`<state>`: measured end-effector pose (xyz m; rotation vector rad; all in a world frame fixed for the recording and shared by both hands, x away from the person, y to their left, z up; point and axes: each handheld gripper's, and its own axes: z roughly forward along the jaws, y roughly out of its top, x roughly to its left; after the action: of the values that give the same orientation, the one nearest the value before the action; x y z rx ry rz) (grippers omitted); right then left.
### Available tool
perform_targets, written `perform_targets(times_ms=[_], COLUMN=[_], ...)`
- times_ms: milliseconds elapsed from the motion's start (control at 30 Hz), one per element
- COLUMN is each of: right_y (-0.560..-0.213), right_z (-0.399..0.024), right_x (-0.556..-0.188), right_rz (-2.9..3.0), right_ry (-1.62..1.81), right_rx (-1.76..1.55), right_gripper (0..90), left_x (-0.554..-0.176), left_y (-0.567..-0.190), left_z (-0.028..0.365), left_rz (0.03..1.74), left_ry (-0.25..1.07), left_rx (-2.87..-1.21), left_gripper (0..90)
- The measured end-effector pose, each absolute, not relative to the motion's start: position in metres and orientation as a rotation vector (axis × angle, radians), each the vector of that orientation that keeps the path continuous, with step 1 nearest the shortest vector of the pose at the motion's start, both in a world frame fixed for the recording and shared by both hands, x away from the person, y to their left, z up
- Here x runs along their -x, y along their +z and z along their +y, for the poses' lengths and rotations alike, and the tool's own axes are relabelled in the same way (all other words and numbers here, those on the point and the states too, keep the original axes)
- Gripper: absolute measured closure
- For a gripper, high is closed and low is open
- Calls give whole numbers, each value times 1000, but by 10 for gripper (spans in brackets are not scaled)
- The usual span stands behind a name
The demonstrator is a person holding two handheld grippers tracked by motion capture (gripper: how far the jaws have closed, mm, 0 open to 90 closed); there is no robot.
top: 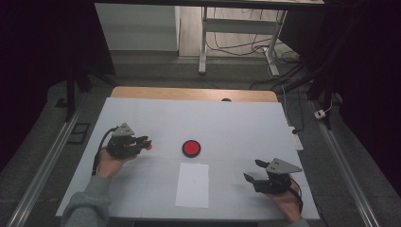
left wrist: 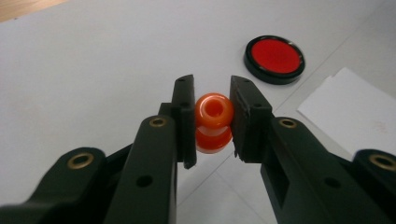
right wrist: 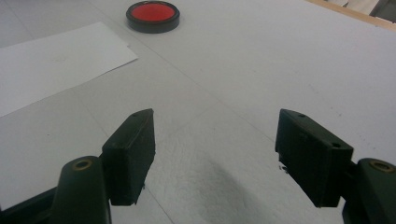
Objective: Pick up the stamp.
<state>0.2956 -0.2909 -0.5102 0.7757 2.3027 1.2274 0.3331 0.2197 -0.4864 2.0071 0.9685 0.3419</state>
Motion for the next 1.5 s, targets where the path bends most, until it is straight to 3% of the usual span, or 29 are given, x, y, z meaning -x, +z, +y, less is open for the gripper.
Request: perform_targets(times_ms=[1500], right_y=[-510], right_z=[-290], right_x=[-295], right_rz=[2291], right_ry=[1227], right_rx=[-766], right_gripper=[290], left_x=[-309], left_y=[-460], left_z=[152], left_rz=[687], left_ry=[189], left_rx=[-2011], left_gripper=[722])
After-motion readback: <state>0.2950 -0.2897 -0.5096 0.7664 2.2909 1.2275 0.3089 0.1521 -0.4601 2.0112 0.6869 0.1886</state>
